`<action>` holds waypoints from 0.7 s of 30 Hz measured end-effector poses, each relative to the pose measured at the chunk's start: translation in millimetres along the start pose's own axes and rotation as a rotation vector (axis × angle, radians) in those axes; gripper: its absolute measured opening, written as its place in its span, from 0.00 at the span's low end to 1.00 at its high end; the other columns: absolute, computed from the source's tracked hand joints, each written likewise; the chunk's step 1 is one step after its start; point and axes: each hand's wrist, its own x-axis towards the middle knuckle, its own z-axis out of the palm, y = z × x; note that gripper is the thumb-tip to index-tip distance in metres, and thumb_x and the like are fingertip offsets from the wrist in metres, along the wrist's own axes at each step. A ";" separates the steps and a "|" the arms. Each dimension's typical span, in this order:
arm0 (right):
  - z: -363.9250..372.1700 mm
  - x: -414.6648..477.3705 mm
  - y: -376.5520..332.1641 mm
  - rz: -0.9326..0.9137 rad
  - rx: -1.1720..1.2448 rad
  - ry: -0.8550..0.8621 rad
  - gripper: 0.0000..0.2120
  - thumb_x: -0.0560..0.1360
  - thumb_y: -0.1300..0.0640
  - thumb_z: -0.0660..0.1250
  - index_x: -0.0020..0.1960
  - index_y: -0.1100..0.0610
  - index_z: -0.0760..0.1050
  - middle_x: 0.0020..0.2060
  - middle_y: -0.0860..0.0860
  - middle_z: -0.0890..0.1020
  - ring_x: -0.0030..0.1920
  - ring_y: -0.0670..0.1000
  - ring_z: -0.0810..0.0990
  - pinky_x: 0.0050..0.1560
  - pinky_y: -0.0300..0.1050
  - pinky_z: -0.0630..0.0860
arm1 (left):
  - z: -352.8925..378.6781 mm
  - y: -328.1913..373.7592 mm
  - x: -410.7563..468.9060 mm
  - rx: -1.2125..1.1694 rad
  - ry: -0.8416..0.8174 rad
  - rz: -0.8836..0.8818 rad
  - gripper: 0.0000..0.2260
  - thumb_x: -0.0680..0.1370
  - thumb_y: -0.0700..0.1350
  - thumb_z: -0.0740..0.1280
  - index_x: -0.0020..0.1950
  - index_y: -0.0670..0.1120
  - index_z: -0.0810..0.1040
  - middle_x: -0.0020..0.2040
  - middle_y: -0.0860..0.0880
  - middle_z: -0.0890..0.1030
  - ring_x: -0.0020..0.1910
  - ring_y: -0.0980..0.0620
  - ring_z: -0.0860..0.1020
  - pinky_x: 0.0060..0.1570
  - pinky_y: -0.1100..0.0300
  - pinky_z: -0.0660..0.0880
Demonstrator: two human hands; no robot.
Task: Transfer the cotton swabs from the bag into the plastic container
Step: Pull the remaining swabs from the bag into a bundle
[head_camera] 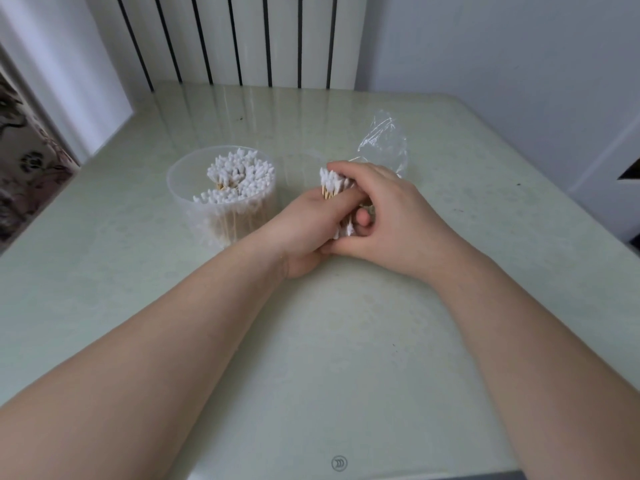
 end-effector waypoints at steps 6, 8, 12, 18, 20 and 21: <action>2.8 0.7 -0.3 -0.049 -0.029 -0.011 0.42 0.63 0.50 0.80 0.74 0.51 0.68 0.64 0.44 0.75 0.63 0.44 0.73 0.62 0.33 0.69 | 1.7 -0.5 -1.5 0.092 -0.008 0.014 0.11 0.84 0.41 0.61 0.43 0.44 0.74 0.34 0.49 0.78 0.34 0.55 0.78 0.32 0.66 0.74; 1.8 1.2 -0.1 -0.041 -0.036 0.017 0.36 0.63 0.53 0.79 0.69 0.50 0.73 0.58 0.44 0.77 0.57 0.44 0.75 0.56 0.28 0.68 | 1.3 -0.3 -1.0 0.082 -0.038 0.013 0.10 0.84 0.39 0.61 0.43 0.44 0.75 0.34 0.49 0.78 0.34 0.55 0.78 0.33 0.66 0.75; 0.8 0.4 -1.5 -0.009 -0.012 -0.046 0.46 0.62 0.47 0.81 0.75 0.49 0.66 0.65 0.43 0.73 0.65 0.43 0.71 0.64 0.33 0.68 | 0.9 -1.6 -0.5 0.116 -0.028 0.032 0.10 0.84 0.39 0.61 0.43 0.43 0.75 0.34 0.48 0.79 0.34 0.54 0.79 0.33 0.65 0.76; 1.4 0.3 -1.4 0.000 -0.030 -0.026 0.34 0.63 0.50 0.80 0.66 0.50 0.72 0.56 0.41 0.73 0.56 0.42 0.73 0.53 0.29 0.68 | 0.7 -3.9 1.6 0.176 -0.021 0.060 0.12 0.84 0.39 0.61 0.40 0.44 0.74 0.33 0.49 0.78 0.33 0.55 0.77 0.32 0.65 0.74; 0.5 -0.3 -2.1 0.023 -0.003 -0.061 0.40 0.63 0.49 0.80 0.71 0.49 0.69 0.59 0.40 0.72 0.56 0.41 0.72 0.54 0.28 0.68 | 2.4 -3.8 1.4 0.134 0.008 0.051 0.14 0.84 0.40 0.61 0.39 0.44 0.72 0.31 0.49 0.76 0.30 0.55 0.76 0.30 0.65 0.72; -0.9 -0.6 -1.4 0.039 0.007 -0.083 0.45 0.62 0.48 0.81 0.75 0.48 0.65 0.62 0.41 0.71 0.58 0.40 0.72 0.57 0.27 0.68 | 3.2 -3.6 1.6 0.081 0.045 0.040 0.14 0.84 0.41 0.61 0.38 0.45 0.72 0.30 0.50 0.73 0.28 0.55 0.74 0.28 0.65 0.71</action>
